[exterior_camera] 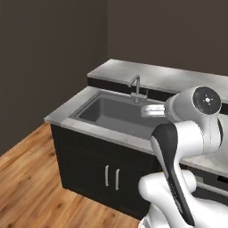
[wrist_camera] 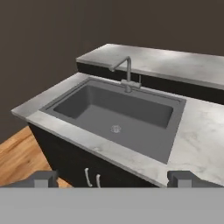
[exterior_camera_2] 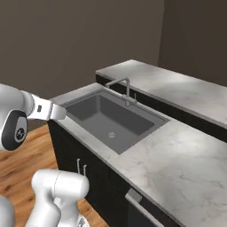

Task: Retrieve the bottle and the shaker from the cabinet and place them next to the mixing bowl on the counter. Then add garlic from the fridge to the mixing bowl.

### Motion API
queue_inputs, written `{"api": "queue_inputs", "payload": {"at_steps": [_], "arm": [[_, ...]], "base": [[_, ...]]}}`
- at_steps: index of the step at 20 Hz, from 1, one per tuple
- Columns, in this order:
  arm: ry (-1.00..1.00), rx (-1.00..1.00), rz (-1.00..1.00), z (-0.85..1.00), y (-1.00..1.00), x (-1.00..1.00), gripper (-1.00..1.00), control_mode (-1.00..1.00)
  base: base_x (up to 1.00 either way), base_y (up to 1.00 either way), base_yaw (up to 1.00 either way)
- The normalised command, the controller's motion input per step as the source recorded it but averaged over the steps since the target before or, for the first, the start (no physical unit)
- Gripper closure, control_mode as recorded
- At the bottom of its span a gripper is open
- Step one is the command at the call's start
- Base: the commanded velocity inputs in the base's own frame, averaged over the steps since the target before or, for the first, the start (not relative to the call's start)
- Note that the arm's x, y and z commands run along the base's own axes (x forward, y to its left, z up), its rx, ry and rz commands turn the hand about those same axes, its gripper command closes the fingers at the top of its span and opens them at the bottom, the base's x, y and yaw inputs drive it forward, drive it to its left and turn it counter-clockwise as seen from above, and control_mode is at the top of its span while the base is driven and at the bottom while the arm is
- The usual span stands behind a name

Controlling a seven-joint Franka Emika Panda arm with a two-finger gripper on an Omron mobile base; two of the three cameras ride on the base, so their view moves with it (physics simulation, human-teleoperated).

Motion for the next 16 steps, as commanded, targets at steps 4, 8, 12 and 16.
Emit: {"api": "queue_inputs", "payload": {"at_steps": [4,8,12,16], "arm": [[0.00,0.00,0.00,0.00,0.00,0.00,-1.00,1.00],[0.00,0.00,0.00,0.00,0.00,0.00,-1.00,1.00],[0.00,0.00,0.00,0.00,0.00,0.00,-1.00,1.00],[0.00,0.00,0.00,0.00,0.00,0.00,-1.00,1.00]], "base": [[0.19,1.00,0.00],[0.48,1.00,0.00],[0.60,1.00,-0.07],[0.61,1.00,-0.11]]}}
